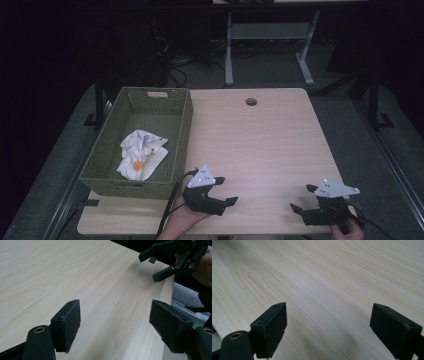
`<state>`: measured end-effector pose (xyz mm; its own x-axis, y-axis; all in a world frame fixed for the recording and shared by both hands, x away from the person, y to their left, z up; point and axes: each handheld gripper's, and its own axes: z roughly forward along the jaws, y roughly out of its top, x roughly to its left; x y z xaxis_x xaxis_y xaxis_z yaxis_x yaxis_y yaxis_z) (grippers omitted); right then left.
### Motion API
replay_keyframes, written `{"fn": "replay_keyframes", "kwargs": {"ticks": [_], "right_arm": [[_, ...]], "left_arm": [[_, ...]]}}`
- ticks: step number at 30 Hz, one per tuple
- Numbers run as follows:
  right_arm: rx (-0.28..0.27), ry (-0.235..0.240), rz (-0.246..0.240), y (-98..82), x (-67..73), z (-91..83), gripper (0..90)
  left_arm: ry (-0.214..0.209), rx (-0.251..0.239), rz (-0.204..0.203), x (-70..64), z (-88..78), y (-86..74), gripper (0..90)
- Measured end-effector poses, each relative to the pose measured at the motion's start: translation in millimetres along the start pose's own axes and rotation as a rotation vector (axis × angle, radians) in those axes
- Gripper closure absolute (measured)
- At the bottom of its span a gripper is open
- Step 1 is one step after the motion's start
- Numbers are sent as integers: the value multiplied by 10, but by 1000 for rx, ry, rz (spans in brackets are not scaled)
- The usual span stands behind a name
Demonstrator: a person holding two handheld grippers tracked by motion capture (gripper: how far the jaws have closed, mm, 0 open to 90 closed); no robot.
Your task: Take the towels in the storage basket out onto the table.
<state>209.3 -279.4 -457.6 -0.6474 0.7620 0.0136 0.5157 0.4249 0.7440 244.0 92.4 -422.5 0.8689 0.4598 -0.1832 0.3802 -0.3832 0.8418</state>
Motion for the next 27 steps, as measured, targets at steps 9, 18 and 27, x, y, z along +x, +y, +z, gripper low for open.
{"fn": "replay_keyframes", "kwargs": {"ticks": [9,18,27], "right_arm": [[-5,-1,5,-5,-3,-7,139],[-11,1,-4,-8,-12,-14,139],[-11,-1,0,-9,-11,-24,139]], "left_arm": [[-14,-2,25,-6,13,155,249],[-20,30,53,55,-66,374,244],[-11,42,73,114,-202,524,244]]}}
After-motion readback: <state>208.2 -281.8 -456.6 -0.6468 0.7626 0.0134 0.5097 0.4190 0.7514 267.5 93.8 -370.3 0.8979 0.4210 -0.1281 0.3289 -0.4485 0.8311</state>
